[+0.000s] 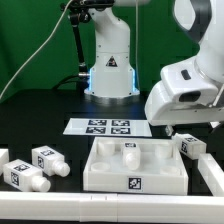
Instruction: Assemble one leg
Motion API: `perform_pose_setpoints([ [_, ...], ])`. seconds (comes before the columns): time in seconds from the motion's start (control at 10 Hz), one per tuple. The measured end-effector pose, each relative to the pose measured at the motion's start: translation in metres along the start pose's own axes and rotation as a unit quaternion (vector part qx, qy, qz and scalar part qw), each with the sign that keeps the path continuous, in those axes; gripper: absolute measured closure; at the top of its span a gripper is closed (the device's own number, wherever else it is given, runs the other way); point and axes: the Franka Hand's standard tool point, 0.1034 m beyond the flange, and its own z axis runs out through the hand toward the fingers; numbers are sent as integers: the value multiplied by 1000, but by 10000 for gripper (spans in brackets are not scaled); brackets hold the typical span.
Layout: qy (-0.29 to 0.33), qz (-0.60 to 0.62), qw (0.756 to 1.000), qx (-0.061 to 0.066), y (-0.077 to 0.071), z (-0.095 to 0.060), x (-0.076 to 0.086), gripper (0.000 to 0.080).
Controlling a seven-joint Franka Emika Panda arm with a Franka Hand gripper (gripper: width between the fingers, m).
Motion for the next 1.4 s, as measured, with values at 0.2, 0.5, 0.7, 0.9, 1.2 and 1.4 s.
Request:
perform_pose_setpoints([
  [0.2,-58,1,998,0,0,4,-3,150],
  [0.5,-194,30,980,-15,-15,2,6,150],
  [0.7,-186,40,982,-20,-26,-7,23,150],
  [0.9,-182,40,982,-20,-25,-8,21,150],
  [1.2,-167,36,985,-22,-32,4,31,150],
  [1.4,-166,35,985,-20,-33,14,37,150],
])
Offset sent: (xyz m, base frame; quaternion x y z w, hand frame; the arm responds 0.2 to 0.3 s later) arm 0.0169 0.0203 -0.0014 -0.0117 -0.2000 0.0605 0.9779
